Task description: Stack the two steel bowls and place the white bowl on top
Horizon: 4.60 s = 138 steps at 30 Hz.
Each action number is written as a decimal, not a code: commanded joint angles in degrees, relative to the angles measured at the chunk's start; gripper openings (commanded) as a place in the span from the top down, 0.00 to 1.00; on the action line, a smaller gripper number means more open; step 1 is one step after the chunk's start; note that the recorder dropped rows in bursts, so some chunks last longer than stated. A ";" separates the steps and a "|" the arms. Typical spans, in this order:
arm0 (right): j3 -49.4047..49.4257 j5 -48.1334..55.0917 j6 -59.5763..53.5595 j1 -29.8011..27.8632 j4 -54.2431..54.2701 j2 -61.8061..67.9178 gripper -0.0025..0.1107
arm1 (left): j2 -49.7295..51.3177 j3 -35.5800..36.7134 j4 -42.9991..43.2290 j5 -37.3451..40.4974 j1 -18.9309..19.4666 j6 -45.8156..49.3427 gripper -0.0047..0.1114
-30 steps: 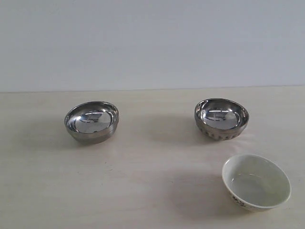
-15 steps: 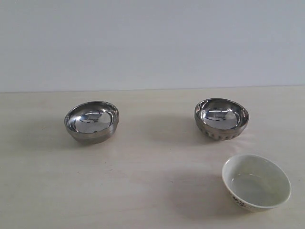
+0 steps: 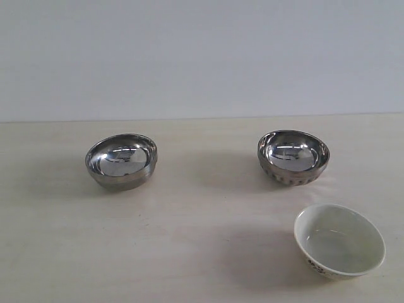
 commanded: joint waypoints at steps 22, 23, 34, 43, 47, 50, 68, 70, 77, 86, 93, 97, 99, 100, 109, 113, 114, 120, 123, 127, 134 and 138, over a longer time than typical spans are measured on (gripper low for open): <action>-0.07 -0.31 -0.24 0.07 -0.37 -0.28 0.98 | 53.07 -25.09 56.71 18.60 -0.24 -41.49 0.43; -0.07 -0.31 -0.24 0.07 -0.37 -0.28 0.98 | 54.04 -25.95 57.78 19.46 -0.24 -45.19 0.33; -0.07 -0.31 -0.24 0.07 -0.37 -0.28 0.98 | 56.87 -29.83 81.08 18.17 -2.95 -68.96 0.40; -0.07 -0.31 -0.24 0.07 -0.37 -0.28 0.98 | 57.11 -31.75 97.42 49.84 -13.84 -65.03 0.40; -0.07 -0.31 -0.24 0.07 -0.37 -0.28 0.98 | 58.77 -38.24 71.57 57.13 -16.09 -42.68 0.40; -0.07 -0.31 -0.24 0.07 -0.37 -0.28 0.98 | 61.08 -45.06 41.09 58.41 -15.98 -17.68 0.40; -0.07 -0.31 -0.24 0.07 -0.37 -0.28 0.98 | 75.86 -52.22 -8.26 63.47 -16.10 26.40 0.40; -0.07 -0.31 -0.24 0.07 -0.37 -0.28 0.98 | 77.38 -52.22 -8.53 63.14 -16.10 26.40 0.40; -0.07 -0.31 -0.24 0.07 -0.37 -0.28 0.98 | 82.52 -52.22 -8.28 61.31 -16.10 26.40 0.40; -0.07 -0.31 -0.24 0.07 -0.37 -0.28 0.98 | 85.68 -52.11 -9.18 57.65 -16.10 26.29 0.40; -0.07 -0.31 -0.24 0.07 -0.37 -0.28 0.98 | 88.28 -52.11 -9.64 56.23 -16.10 26.29 0.40; -0.07 -0.31 -0.24 0.07 -0.37 -0.28 0.98 | 88.64 -52.11 -9.64 55.42 -16.10 26.29 0.45; -0.07 -0.31 -0.24 0.07 -0.37 -0.28 0.98 | 88.77 -52.11 -9.64 55.16 -16.10 26.29 0.55; -0.07 -0.31 -0.24 0.07 -0.37 -0.28 0.98 | 88.77 -52.11 -9.64 55.16 -16.10 26.29 0.63; -0.07 -0.31 -0.24 0.07 -0.37 -0.28 0.98 | 88.90 -52.01 -10.52 57.97 -16.10 25.45 0.93; -0.07 -0.31 -0.24 0.07 -0.37 -0.28 0.98 | 87.99 -52.01 -10.52 58.54 -16.10 25.45 0.93; -0.07 -0.31 -0.24 0.07 -0.37 -0.28 0.98 | 87.54 -52.01 -10.73 58.86 -16.10 25.45 0.93; -0.07 -0.31 -0.24 0.07 -0.37 -0.28 0.98 | 83.52 -51.76 -18.79 62.11 -16.10 31.64 0.93; -0.07 -0.31 -0.24 0.07 -0.37 -0.28 0.98 | 81.20 -50.58 -24.73 62.23 -16.67 36.01 0.93; -0.07 -0.31 -0.24 0.07 -0.37 -0.28 0.98 | 78.20 -49.02 -28.32 62.34 -19.34 38.98 0.93; -0.07 -0.31 -0.24 0.07 -0.37 -0.28 0.98 | 77.21 -48.58 -29.65 65.24 -27.00 40.42 0.93; -0.07 -0.31 -0.24 0.07 -0.37 -0.28 0.98 | 77.21 -47.31 -29.69 65.87 -31.31 40.42 0.93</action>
